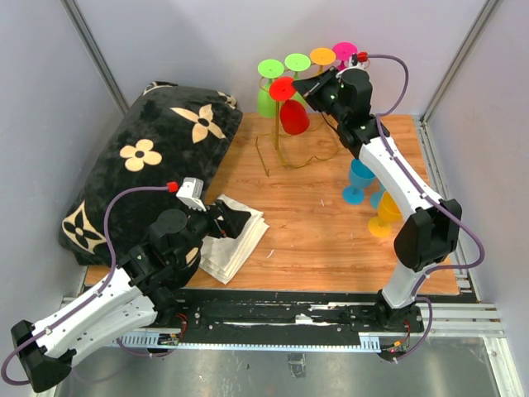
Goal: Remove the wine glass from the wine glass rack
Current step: Pick up the wine glass from the wine rack, then place the wine glass at the center of the board.
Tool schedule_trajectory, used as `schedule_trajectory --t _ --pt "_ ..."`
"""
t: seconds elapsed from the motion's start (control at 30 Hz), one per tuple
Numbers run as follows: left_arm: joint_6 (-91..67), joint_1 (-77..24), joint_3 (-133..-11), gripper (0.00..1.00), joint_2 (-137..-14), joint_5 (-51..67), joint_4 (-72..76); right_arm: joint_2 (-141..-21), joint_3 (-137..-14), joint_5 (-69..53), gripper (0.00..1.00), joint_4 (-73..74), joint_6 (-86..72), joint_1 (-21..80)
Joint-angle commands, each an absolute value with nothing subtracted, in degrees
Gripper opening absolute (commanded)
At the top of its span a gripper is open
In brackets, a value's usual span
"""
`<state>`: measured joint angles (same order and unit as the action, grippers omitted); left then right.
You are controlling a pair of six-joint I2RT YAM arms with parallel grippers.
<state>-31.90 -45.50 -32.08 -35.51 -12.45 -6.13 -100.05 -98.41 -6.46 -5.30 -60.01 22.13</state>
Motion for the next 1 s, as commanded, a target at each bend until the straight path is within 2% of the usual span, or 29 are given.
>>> schedule_trajectory --t 0.0,0.4,0.67,0.97 --pt "-32.26 -45.19 -31.97 1.0 -35.21 -13.44 -4.41 -96.7 -96.64 -5.91 0.01 -6.01 -59.35 20.91" --pt "-32.96 -45.22 -31.77 1.0 -34.73 -12.88 -4.23 -93.63 -92.36 -8.1 0.01 -7.74 -59.4 20.62" --pt "-34.16 -45.18 -30.95 1.0 -33.4 -10.07 -2.02 -90.47 -91.01 -17.75 0.01 -9.26 -56.19 19.69" --pt "-36.44 -45.2 -29.75 1.0 -32.88 -6.91 1.9 -75.4 -72.38 -25.44 0.01 -12.5 -50.83 19.01"
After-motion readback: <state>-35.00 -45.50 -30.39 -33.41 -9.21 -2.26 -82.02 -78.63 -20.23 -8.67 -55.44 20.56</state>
